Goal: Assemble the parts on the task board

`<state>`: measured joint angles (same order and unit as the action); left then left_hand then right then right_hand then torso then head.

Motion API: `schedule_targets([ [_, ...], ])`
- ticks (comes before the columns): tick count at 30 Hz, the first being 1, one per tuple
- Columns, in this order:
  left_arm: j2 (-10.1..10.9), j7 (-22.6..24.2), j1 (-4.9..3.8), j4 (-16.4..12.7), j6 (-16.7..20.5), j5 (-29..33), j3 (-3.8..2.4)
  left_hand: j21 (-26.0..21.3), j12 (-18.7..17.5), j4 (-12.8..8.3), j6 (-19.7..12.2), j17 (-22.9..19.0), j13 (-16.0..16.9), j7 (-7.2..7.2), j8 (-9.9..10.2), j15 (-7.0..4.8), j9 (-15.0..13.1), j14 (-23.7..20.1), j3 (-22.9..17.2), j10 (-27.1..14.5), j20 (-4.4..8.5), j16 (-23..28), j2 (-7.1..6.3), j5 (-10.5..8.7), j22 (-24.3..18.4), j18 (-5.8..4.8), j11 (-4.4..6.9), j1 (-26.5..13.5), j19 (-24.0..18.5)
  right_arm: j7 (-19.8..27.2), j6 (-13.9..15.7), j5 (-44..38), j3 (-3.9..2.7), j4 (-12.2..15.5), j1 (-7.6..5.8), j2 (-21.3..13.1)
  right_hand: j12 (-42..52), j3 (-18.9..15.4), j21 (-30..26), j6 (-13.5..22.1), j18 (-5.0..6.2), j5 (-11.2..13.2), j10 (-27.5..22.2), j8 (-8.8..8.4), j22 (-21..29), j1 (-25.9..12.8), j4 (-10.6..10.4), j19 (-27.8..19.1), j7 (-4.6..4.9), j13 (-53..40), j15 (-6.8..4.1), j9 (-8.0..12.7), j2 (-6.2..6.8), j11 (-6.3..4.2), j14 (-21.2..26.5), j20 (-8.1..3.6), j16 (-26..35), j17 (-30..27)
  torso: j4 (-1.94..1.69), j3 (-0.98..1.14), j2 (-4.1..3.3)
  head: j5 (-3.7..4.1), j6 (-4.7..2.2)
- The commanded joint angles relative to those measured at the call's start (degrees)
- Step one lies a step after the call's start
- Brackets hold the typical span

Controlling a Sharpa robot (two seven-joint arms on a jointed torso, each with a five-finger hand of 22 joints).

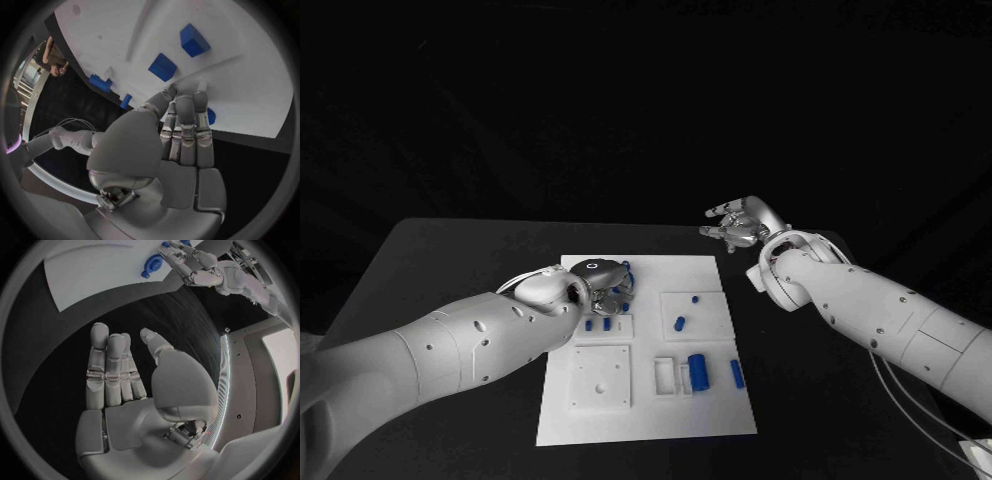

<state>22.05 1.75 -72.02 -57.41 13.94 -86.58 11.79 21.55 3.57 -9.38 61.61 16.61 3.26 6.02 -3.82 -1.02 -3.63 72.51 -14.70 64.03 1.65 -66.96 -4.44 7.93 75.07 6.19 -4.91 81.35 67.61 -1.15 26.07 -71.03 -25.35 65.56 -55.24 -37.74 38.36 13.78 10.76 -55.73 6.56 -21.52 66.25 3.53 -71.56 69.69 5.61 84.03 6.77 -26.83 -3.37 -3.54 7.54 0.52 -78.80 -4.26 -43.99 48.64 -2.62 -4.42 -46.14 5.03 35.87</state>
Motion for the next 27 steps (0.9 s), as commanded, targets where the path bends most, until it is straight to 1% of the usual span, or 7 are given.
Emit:
schedule_targets([
  [1, 0.0, -0.4, 0.46, -0.1, -3.2, -0.1, 0.3, 0.3, 0.0, 0.0, 0.4, 0.0, 0.0, -0.09, 0.3, -0.32, 0.1, 0.3, -0.7, 1.4, 0.49, -0.4, 0.3, 0.04, 1.1, 0.0, 0.38, -0.3, 0.2, 0.4, -0.5, 0.1, -0.02, 0.0, 0.03, 0.1, 0.2, 0.2, -0.1, -0.2, 0.18, -0.1, -0.3, -0.01, 0.1, -0.6, 0.1, 1.9, 0.01, 0.0, -0.1, 0.0, -0.14, -0.17, 0.4, -0.31, -0.3, 0.0, 0.01, 0.0, -0.01, 0.02, 0.0],
  [4, 0.0, -0.3, 0.46, 0.0, -3.5, 0.1, 0.3, 0.5, -0.1, -0.1, -0.2, 0.0, 0.0, -0.26, 0.3, -0.62, 0.1, 0.5, -1.8, 2.3, 0.94, -0.2, 0.11, -0.1, 1.0, -0.51, 0.67, -0.9, 0.2, 0.4, -0.5, 0.1, -0.02, 0.0, 0.03, 0.0, 0.2, 0.2, -0.1, -0.2, 0.18, -0.1, -0.3, -0.01, 0.1, -0.6, 0.1, 1.9, 0.01, 0.0, -0.1, 0.0, -0.14, -0.17, 0.4, -0.31, -0.3, 0.0, 0.02, 0.01, 0.0, 0.02, 0.02],
  [8, 0.0, -0.2, 0.46, 0.1, -4.3, 0.2, 0.3, 0.6, -0.1, 0.0, 0.3, 0.0, 0.1, -0.12, 0.3, -0.73, 0.1, 0.6, -2.3, 2.8, 1.09, -0.2, 0.24, -0.23, 1.0, -0.66, 0.8, -1.0, 0.2, 0.4, -0.5, 0.1, -0.02, 0.0, 0.03, 0.0, 0.2, 0.2, -0.1, -0.2, 0.18, -0.1, -0.3, -0.01, 0.1, -0.6, 0.1, 1.9, 0.01, 0.0, -0.1, 0.0, -0.14, -0.17, 0.4, -0.31, -0.3, 0.0, 0.0, 0.0, -0.01, 0.07, 0.07],
  [27, 0.0, 0.4, 0.46, -0.1, -6.2, 0.3, 0.3, 0.9, -0.1, 0.4, 1.0, 0.3, 0.1, 0.0, 0.3, -0.55, 0.1, 1.0, -2.6, 3.7, 1.0, -0.6, 0.5, -0.32, 1.0, -0.62, 0.89, -1.4, 0.3, 0.4, -0.5, 0.1, -0.02, 0.1, 0.03, -0.1, 0.2, 0.3, -0.1, -0.3, 0.18, -0.1, -0.3, -0.02, 0.1, -0.5, 0.2, 1.9, 0.0, 0.1, -0.11, 0.0, -0.18, -0.17, 0.4, -0.32, -0.3, -0.1, -0.01, 0.01, -0.03, 0.27, 0.21],
])
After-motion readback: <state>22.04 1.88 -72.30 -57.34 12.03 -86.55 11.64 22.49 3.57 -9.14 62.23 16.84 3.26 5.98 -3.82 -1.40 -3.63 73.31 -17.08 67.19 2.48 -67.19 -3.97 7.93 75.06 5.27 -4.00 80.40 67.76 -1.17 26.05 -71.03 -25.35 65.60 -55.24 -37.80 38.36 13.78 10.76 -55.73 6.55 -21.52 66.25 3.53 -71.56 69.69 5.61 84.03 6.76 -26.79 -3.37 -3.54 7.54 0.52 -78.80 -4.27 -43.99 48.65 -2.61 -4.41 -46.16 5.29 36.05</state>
